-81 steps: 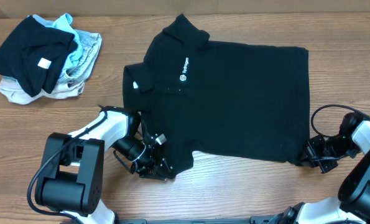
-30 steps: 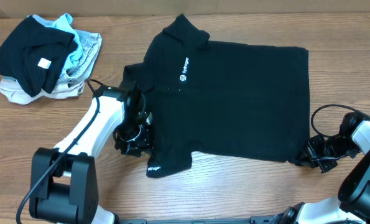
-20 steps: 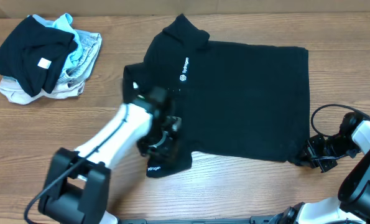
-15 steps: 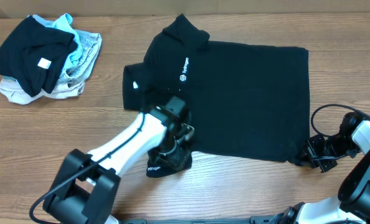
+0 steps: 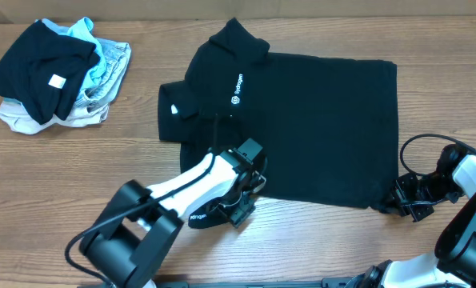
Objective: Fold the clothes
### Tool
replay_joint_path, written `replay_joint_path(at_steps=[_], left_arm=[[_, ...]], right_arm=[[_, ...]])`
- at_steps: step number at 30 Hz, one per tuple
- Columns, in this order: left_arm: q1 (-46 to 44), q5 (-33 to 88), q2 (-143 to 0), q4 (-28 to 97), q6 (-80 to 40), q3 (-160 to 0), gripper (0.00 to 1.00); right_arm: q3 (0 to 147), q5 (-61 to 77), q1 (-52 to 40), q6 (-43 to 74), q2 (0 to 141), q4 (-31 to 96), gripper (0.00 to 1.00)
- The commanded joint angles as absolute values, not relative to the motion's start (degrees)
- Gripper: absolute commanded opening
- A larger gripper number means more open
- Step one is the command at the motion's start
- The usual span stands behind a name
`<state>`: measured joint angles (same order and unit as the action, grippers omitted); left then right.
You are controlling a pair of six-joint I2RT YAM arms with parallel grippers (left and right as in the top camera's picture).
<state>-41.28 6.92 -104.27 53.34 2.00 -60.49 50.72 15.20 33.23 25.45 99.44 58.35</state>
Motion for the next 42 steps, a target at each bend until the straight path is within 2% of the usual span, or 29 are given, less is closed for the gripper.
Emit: replay_joint_path(at_steps=[1, 2, 4, 7, 12, 20, 21, 22, 23, 25, 26, 29, 33, 36, 42], left_arm=[[-41.8, 6.4, -105.5, 54.3, 3.6, -60.3, 0.5], [-41.8, 6.4, -105.5, 54.9, 3.6, -60.8, 0.38], [-41.8, 6.4, -105.5, 56.6, 3.3, -62.1, 0.23], [-42.0, 7.0, -105.5, 61.7, 3.0, -66.0, 0.05], [-42.0, 10.1, -105.5, 70.0, 3.0, -74.9, 0.04], [-42.0, 17.7, -105.6, 70.2, 2.5, -77.3, 0.06], [-42.0, 17.8, -105.6, 70.2, 2.4, -77.3, 0.08], [-42.0, 17.8, -105.6, 70.3, 2.4, -77.3, 0.19], [-42.0, 17.6, -105.6, 70.3, 2.3, -77.3, 0.4], [-42.0, 17.3, -105.6, 71.2, 2.3, -77.4, 0.62], [-41.8, 16.7, -105.6, 72.0, 2.2, -77.5, 0.68], [-40.9, 12.1, -105.5, 74.9, 0.8, -77.6, 0.75], [-39.1, 8.9, -105.5, 77.0, -0.8, -77.6, 0.79], [-38.3, 10.2, -105.5, 77.8, -0.9, -76.7, 0.63], [-38.4, 10.1, -105.5, 75.2, -2.4, -68.2, 0.64]], right_arm=[[50.3, 13.8, 32.8, 25.1, 101.6, 56.6, 0.18], [50.3, 13.8, 32.8, 25.1, 101.6, 56.6, 0.19], [50.3, 13.8, 32.8, 25.1, 101.6, 56.4, 0.18], [50.3, 13.8, 32.8, 25.1, 101.6, 56.4, 0.18], [50.3, 13.8, 32.8, 25.1, 101.6, 56.5, 0.18], [50.3, 13.8, 32.8, 25.1, 101.6, 56.7, 0.18], [50.3, 13.8, 32.8, 25.1, 101.6, 56.6, 0.19], [50.3, 13.8, 32.8, 25.1, 101.6, 56.6, 0.19], [50.3, 13.8, 32.8, 25.1, 101.6, 56.6, 0.19], [50.3, 13.8, 32.8, 25.1, 101.6, 56.6, 0.2], [50.3, 13.8, 32.8, 25.1, 101.6, 56.6, 0.24], [50.3, 13.8, 32.8, 25.1, 101.6, 56.6, 0.29], [50.3, 13.8, 32.8, 25.1, 101.6, 56.6, 0.35], [50.3, 13.8, 32.8, 25.1, 101.6, 56.7, 0.35], [50.3, 13.8, 32.8, 25.1, 101.6, 56.6, 0.36]])
